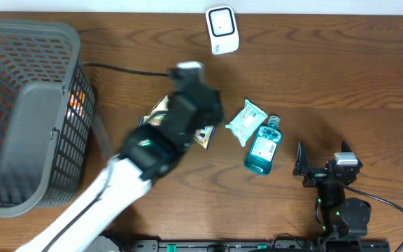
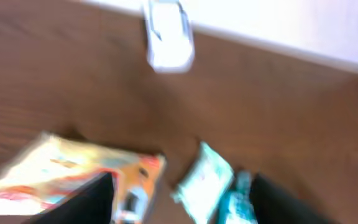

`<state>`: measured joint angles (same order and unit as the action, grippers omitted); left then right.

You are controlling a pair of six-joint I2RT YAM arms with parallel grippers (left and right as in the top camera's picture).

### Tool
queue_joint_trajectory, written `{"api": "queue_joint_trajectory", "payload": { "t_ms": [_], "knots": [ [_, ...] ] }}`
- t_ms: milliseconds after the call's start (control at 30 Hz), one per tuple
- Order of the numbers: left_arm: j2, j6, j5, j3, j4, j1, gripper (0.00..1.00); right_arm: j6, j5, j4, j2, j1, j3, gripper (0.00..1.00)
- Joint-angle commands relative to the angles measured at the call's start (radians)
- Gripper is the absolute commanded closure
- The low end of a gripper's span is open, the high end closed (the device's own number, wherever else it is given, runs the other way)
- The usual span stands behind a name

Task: Scan the item barcode
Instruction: 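Move the left gripper into the basket and grasp the orange tissue box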

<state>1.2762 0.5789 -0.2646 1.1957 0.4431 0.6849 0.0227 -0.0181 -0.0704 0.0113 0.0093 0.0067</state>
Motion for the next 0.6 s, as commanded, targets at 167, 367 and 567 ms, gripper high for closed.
{"api": "queue_joint_trajectory", "payload": {
  "t_ms": [167, 367, 567],
  "knots": [
    [-0.198, -0.056, -0.063, 0.14, 0.117, -0.391, 0.16, 0.014, 0.005, -0.003, -0.005, -0.004, -0.001, 0.01],
    [-0.225, -0.055, 0.023, 0.201, 0.205, -0.789, 0.16, 0.014, 0.005, -0.003, -0.005, -0.004, -0.001, 0.01],
    [-0.153, -0.018, 0.221, 0.201, 0.207, -1.062, 0.08, 0.014, 0.005, -0.003, -0.005, -0.004, -0.001, 0.01]
  ]
}}
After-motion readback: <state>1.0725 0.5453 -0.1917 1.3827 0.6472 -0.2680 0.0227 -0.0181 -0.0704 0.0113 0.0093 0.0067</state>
